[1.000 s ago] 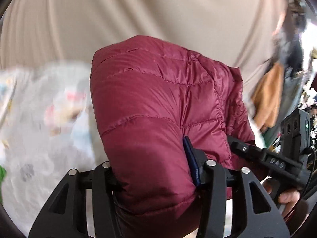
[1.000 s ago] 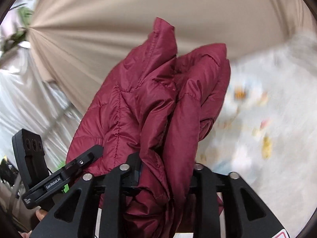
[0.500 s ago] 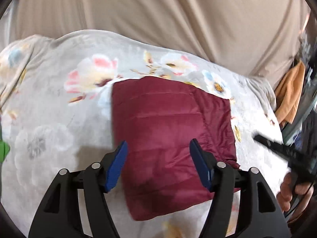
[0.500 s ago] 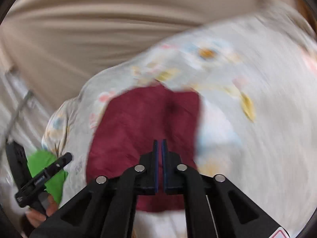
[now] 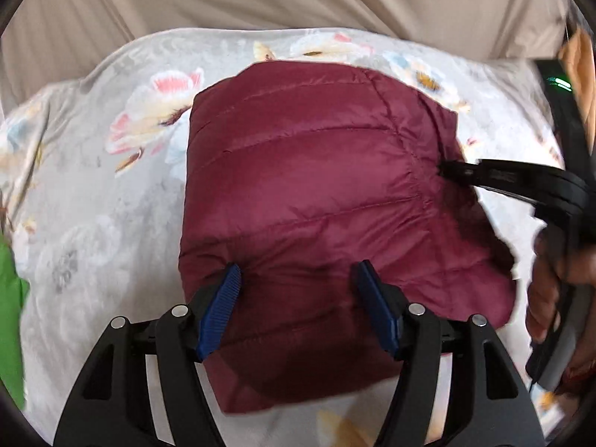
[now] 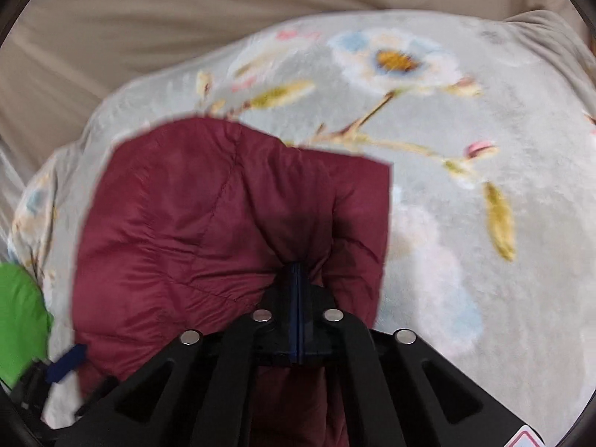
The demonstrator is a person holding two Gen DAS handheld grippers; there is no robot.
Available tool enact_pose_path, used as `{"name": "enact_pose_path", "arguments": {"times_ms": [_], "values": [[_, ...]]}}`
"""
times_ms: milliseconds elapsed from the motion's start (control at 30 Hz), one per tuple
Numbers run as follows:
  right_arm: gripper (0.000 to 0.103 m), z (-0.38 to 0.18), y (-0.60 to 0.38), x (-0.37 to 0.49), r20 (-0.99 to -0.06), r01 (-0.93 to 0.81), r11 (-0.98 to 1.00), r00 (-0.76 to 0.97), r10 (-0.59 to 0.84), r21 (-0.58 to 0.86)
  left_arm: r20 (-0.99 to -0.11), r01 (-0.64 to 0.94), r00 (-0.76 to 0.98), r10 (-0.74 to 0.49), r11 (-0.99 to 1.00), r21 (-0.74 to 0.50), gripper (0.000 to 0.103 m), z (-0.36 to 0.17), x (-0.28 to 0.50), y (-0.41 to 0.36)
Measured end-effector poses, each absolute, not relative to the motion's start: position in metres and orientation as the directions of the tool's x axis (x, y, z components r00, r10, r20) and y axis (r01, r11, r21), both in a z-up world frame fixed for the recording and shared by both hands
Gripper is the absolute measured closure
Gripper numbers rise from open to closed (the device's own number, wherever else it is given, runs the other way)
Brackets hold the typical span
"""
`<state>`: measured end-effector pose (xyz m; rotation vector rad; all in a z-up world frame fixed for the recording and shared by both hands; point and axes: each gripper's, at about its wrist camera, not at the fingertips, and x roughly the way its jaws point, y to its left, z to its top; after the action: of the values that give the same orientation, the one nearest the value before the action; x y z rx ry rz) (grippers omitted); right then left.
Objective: Fold large clothes
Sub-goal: 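Lay the folded jacket down and open both tools, pulling back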
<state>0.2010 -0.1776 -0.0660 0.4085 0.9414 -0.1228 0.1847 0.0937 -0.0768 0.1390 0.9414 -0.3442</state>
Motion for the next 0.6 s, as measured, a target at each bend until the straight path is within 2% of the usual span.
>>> {"name": "enact_pose_path", "arguments": {"times_ms": [100,167,267,367,433,600], "values": [[0.103,-0.023,-0.164,0.159,-0.751,0.213,0.917,0.648,0.126,0.337,-0.808,0.329,0.533,-0.250,0.941,-0.075,0.040,-0.063,0.172,0.107],[0.103,-0.015,-0.149,0.134,-0.748,0.175,0.925,0.647,0.150,0.336,-0.812,0.314,0.531,-0.240,0.947,-0.074,0.039,-0.063,0.163,0.114],[0.103,-0.041,-0.126,0.112,-0.813,0.152,0.950,0.565,0.143,0.272,-0.841,0.275,0.504,-0.197,0.959,-0.060,0.038,-0.081,0.158,0.120],[0.103,-0.083,-0.122,0.115,-0.857,0.176,0.959,0.504,0.105,0.220,-0.859,0.240,0.485,-0.164,0.970,-0.049,0.029,-0.103,0.160,0.120],[0.103,-0.093,-0.125,0.117,-0.859,0.191,0.956,0.501,0.102,0.225,-0.857,0.243,0.497,-0.136,0.970,-0.013,0.028,-0.107,0.162,0.115],[0.103,-0.071,-0.126,0.110,-0.851,0.217,0.957,0.522,0.052,0.192,-0.854,0.232,0.502,-0.136,0.973,-0.019,0.030,-0.095,0.156,0.114]]}}
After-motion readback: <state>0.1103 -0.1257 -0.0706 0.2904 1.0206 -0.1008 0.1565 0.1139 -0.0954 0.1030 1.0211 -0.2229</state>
